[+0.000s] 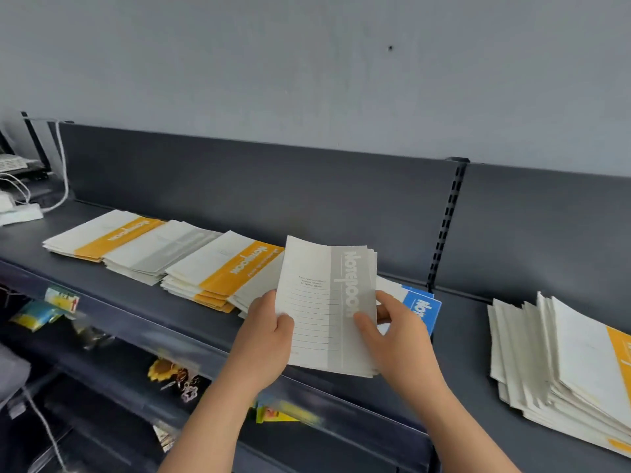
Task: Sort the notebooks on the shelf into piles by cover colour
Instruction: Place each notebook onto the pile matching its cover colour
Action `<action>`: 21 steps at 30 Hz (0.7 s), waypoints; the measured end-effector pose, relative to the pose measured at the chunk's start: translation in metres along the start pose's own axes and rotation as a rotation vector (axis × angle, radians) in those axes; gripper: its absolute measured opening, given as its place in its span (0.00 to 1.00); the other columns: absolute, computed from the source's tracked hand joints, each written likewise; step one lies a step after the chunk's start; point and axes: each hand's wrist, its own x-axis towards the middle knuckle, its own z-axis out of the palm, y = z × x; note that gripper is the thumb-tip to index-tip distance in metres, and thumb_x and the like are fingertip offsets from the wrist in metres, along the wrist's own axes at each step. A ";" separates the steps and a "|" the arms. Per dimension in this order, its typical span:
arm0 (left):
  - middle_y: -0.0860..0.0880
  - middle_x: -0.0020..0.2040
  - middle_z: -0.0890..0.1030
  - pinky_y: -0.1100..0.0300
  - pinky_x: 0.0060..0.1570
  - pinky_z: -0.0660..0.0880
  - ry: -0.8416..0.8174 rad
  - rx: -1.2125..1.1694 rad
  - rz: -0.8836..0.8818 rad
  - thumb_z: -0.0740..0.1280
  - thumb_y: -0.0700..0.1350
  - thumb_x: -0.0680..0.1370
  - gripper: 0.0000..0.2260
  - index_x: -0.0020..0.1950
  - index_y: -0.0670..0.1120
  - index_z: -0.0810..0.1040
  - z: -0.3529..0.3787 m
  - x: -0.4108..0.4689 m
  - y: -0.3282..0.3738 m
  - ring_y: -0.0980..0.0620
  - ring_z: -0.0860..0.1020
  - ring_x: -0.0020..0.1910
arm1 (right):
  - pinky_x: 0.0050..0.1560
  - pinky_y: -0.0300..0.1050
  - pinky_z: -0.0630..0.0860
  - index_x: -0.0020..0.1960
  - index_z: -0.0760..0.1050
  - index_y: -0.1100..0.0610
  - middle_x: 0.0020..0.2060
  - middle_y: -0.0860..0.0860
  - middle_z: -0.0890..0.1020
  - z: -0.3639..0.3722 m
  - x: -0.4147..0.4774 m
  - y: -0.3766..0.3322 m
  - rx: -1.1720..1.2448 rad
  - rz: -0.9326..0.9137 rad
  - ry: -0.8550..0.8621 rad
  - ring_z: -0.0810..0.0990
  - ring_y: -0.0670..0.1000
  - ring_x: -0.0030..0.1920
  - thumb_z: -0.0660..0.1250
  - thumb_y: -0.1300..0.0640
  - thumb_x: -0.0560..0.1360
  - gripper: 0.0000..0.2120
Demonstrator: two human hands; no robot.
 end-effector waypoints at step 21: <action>0.51 0.58 0.75 0.62 0.47 0.78 0.090 0.255 0.031 0.59 0.45 0.81 0.12 0.63 0.53 0.74 -0.196 0.123 -0.135 0.54 0.76 0.53 | 0.45 0.41 0.78 0.62 0.71 0.49 0.49 0.43 0.77 0.223 0.093 -0.107 -0.102 -0.008 -0.079 0.77 0.48 0.47 0.62 0.49 0.78 0.14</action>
